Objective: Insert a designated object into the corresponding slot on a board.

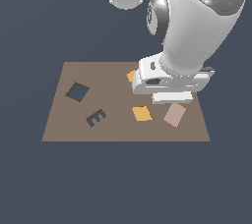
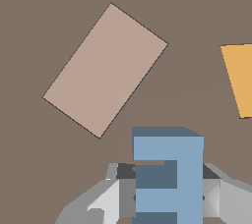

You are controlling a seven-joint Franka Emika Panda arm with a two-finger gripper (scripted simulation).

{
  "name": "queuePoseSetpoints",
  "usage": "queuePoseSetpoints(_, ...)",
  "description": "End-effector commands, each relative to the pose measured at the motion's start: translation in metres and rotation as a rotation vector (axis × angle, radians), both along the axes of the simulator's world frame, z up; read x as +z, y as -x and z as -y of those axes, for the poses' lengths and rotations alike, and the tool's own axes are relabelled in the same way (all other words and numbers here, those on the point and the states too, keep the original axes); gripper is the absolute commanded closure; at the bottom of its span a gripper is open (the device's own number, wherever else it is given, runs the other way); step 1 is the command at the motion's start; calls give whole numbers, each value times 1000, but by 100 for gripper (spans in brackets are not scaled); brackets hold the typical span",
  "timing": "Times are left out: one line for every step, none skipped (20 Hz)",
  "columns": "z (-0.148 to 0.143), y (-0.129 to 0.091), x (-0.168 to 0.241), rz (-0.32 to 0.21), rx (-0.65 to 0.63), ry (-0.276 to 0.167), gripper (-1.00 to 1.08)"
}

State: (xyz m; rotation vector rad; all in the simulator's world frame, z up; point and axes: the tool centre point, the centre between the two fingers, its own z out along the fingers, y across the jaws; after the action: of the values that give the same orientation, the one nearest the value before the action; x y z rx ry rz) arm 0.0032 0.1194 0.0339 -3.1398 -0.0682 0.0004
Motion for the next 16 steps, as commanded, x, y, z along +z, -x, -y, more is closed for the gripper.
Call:
queuePoseSetpoints(20, -20, 1, 0, -115, 0, 108)
queuePoseSetpoints(29, -27, 1, 0, -159, 0, 108)
queuePoseSetpoints(37, -34, 2, 0, -203, 0, 108)
queuePoseSetpoints(46, -40, 2, 0, -246, 0, 108)
queuePoseSetpoints(55, -45, 2, 0, -288, 0, 108)
queuePoseSetpoints(64, -50, 3, 0, -330, 0, 108)
queuePoseSetpoints(73, -55, 3, 0, -371, 0, 108)
queuePoseSetpoints(82, -59, 3, 0, -411, 0, 108)
queuePoseSetpoints(91, -63, 3, 0, -450, 0, 108)
queuePoseSetpoints(100, -66, 4, 0, -489, 0, 108)
queuePoseSetpoints(109, -69, 4, 0, -527, 0, 108)
queuePoseSetpoints(118, -71, 4, 0, -564, 0, 108)
queuePoseSetpoints(127, -73, 4, 0, -601, 1, 108)
queuePoseSetpoints(136, -75, 5, 0, -637, 1, 108)
queuePoseSetpoints(144, -76, 5, 0, -672, 1, 108)
queuePoseSetpoints(153, -77, 5, 0, -706, 1, 108)
